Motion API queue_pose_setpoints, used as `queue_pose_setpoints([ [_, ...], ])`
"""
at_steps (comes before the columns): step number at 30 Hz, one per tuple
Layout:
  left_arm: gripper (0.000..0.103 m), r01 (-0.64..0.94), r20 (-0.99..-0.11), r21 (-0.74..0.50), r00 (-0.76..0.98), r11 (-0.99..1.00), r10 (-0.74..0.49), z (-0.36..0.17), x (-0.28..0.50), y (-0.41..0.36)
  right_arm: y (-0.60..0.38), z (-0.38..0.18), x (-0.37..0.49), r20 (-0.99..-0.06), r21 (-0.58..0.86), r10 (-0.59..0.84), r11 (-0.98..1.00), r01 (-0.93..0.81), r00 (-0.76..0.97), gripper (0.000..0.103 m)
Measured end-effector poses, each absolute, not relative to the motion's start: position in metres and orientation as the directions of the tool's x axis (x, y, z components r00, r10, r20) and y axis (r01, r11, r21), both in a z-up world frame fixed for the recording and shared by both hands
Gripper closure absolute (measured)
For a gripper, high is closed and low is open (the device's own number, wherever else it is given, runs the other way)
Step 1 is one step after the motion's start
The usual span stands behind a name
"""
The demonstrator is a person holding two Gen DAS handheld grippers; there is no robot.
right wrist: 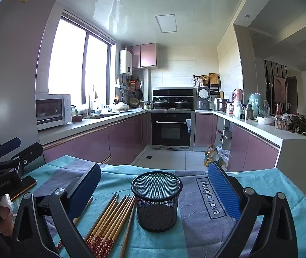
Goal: Organize utensils
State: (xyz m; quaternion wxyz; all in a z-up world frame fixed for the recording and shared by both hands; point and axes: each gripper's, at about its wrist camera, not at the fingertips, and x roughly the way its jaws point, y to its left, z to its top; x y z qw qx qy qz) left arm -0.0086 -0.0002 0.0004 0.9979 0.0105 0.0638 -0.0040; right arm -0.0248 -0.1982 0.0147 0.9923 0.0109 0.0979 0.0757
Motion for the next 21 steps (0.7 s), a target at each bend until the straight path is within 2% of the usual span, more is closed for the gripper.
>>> queue_pose_setpoints([
  [21,0.006,0.015,-0.118,0.025,0.993,1.0,-0.012,0.0024,-0.0086,-0.0009,-0.202,0.013,-0.0259,-0.191,0.046,0.153,0.988,-0.147,0.97,0.006],
])
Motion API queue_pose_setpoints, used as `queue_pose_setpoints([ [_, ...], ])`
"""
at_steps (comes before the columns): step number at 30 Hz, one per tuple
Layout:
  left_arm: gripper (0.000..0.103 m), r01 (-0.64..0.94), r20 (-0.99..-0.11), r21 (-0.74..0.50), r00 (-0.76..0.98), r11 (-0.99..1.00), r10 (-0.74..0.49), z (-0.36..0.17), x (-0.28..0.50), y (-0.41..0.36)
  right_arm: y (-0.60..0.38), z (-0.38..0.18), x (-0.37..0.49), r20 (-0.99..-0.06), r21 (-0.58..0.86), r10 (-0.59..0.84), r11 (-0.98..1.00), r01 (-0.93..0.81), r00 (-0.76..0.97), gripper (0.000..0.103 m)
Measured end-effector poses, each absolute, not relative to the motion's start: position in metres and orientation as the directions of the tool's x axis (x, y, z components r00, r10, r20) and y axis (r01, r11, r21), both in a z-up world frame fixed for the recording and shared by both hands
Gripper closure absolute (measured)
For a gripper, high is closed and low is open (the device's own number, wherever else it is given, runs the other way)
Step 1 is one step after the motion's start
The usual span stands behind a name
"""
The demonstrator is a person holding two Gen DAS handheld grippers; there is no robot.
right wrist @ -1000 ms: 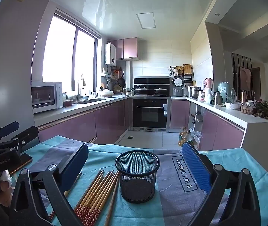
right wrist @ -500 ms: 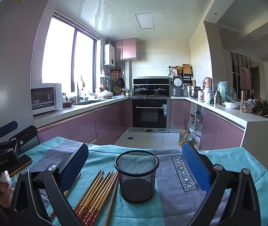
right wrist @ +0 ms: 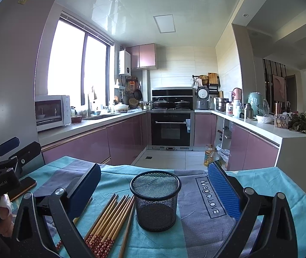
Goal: Organize utensils
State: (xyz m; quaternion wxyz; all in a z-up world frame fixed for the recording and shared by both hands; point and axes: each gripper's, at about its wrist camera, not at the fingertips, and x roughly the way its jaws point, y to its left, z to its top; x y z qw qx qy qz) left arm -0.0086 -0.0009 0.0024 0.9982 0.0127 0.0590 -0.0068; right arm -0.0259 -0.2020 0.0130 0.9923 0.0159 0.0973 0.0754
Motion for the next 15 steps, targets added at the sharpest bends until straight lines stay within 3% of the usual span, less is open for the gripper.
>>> queue_pose_setpoints([
  [15,0.006,0.015,-0.116,0.026,0.993,1.0,-0.012,0.0025,-0.0094,0.0013,-0.2017,0.0131,-0.0252,-0.191,0.052,0.155,0.988,-0.147,0.969,0.006],
])
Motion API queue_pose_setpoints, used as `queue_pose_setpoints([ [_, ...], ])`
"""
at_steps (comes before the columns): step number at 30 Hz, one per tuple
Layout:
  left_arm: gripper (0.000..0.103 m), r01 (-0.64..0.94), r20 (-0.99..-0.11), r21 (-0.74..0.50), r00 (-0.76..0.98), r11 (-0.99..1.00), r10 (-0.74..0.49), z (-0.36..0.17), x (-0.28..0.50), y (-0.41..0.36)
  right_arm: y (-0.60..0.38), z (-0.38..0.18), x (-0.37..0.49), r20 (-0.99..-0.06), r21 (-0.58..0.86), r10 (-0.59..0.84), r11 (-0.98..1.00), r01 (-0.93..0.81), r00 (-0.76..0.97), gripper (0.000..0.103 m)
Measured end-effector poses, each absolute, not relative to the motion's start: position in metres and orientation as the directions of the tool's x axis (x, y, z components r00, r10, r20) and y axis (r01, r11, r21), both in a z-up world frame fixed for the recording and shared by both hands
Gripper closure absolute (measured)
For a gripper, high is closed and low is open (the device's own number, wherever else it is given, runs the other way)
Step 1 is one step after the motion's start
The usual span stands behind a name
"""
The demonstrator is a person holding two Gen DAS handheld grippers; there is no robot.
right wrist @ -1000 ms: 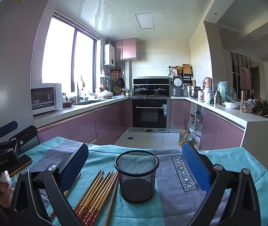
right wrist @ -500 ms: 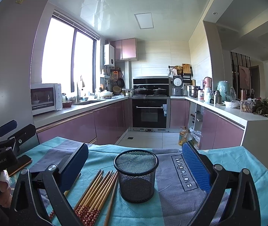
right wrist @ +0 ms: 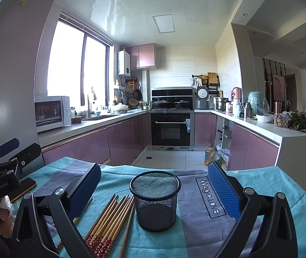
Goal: Organize utensils
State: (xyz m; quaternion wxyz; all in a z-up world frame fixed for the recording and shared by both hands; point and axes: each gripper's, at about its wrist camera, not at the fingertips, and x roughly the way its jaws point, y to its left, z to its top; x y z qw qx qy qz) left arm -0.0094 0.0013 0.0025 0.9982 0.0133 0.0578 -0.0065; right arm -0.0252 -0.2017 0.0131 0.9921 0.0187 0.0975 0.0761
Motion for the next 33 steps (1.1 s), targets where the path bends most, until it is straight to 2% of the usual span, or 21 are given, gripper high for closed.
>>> queue_pose_setpoints([
  [33,0.006,0.016,-0.116,0.032,0.993,0.999,-0.012,0.0022,-0.0089,-0.0005,-0.2043,0.0114,-0.0218,-0.198,0.06,0.161,0.987,-0.152,0.967,0.006],
])
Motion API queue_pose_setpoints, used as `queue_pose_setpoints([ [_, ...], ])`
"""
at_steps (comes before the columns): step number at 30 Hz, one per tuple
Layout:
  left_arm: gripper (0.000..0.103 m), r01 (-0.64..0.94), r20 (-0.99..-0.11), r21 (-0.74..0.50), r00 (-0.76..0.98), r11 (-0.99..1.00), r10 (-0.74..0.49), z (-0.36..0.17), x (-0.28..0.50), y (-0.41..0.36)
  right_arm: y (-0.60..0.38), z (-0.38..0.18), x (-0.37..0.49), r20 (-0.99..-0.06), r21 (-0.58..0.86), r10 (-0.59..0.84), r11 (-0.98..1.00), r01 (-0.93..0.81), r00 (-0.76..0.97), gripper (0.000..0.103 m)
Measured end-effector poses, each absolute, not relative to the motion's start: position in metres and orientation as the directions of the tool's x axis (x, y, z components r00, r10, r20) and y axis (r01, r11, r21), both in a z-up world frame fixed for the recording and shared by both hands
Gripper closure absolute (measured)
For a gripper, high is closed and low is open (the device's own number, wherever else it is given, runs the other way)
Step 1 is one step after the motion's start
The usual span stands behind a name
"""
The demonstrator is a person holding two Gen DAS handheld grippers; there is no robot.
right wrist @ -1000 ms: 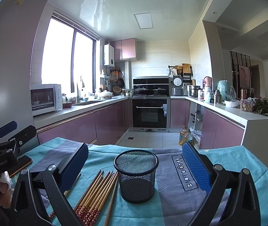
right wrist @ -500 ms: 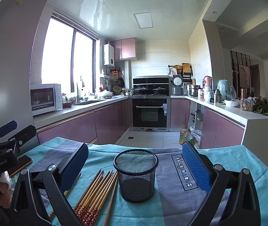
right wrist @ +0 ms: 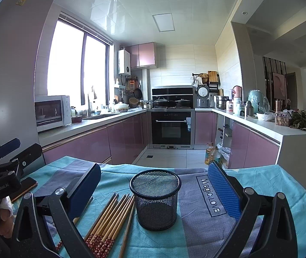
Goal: Organize utensils
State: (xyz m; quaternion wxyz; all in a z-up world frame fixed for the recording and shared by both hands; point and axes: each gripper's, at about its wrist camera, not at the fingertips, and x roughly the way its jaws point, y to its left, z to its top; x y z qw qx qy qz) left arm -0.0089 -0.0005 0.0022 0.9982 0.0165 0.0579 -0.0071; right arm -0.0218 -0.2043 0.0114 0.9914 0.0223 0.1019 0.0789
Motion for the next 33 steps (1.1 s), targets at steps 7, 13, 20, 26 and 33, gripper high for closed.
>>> queue_pose_setpoints([
  [7,0.006,0.019,-0.125,0.038,0.992,0.999,-0.014,-0.001,-0.007,-0.002,-0.207,0.01,-0.023,-0.204,0.064,0.163,0.986,-0.153,0.965,0.006],
  [13,0.006,0.019,-0.126,0.039,0.992,0.999,-0.014,-0.001,-0.007,-0.003,-0.206,0.01,-0.022,-0.206,0.064,0.165,0.986,-0.155,0.965,0.006],
  [20,0.006,0.023,-0.146,0.042,0.989,0.999,-0.017,-0.002,-0.003,-0.003,-0.204,0.009,-0.021,-0.231,0.067,0.19,0.981,-0.18,0.954,0.006],
  [26,0.006,0.028,-0.193,0.053,0.981,0.998,-0.017,-0.006,0.005,-0.004,-0.198,-0.001,-0.013,-0.327,0.069,0.26,0.965,-0.251,0.909,0.006],
  [33,0.006,0.102,-0.354,0.091,0.933,0.991,-0.064,-0.026,0.031,-0.004,-0.172,-0.029,0.0,-0.506,0.025,0.309,0.938,-0.344,0.805,0.008],
])
